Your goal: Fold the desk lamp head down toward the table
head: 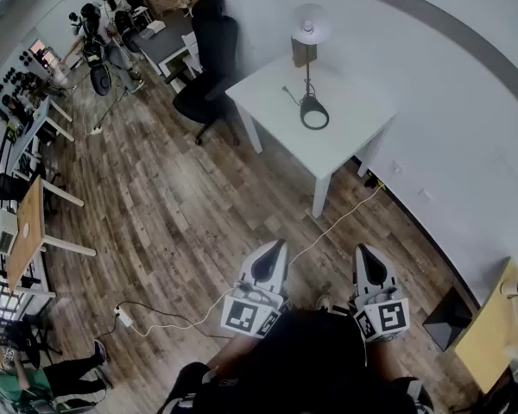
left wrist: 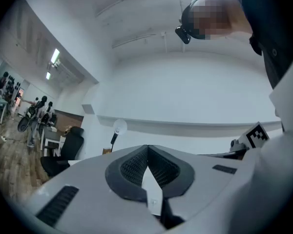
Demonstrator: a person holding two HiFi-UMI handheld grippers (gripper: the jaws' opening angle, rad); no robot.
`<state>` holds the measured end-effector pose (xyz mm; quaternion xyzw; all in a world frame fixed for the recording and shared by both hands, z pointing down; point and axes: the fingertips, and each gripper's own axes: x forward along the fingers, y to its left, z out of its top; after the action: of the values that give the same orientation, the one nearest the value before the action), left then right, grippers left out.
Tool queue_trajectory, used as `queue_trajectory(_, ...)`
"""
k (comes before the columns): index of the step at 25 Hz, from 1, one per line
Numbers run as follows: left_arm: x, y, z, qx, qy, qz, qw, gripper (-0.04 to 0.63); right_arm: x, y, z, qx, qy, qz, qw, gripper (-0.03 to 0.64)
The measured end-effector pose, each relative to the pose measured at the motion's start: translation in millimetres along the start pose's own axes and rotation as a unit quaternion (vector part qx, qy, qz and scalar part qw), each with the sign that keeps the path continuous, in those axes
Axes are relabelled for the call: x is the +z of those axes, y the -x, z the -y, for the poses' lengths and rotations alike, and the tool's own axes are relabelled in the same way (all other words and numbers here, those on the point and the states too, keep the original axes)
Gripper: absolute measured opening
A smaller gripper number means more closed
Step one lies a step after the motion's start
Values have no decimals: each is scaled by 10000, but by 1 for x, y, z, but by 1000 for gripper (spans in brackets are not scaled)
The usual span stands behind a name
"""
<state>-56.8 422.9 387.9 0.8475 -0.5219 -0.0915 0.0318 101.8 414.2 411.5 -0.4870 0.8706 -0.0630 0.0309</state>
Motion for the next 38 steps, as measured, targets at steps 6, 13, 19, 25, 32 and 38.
queue_trajectory(6,1,4,3,10,7,-2,10000,25,2,4,-2,20,20,28,10000,13)
queue_trajectory(13,-1,0,7,19,36,4,10000,25,4,5,3,21,-36,31,10000,14)
queue_trajectory(19,-8,-5,19,20,103,-38,9999,25,6,13,10,29,-14,47,10000,14)
queue_trajectory(25,-12,-13,37,105,204,-26,9997,25,5,21,24,151,74,-76,9998,14)
queue_trajectory(32,-17,-27,54,413,234,29,9989,25,7,25,50,428,97,-76,9990,14)
queue_trajectory(38,-24,-32,61,576,185,-56,9982,25,9,19,59,640,51,-29,9979,14)
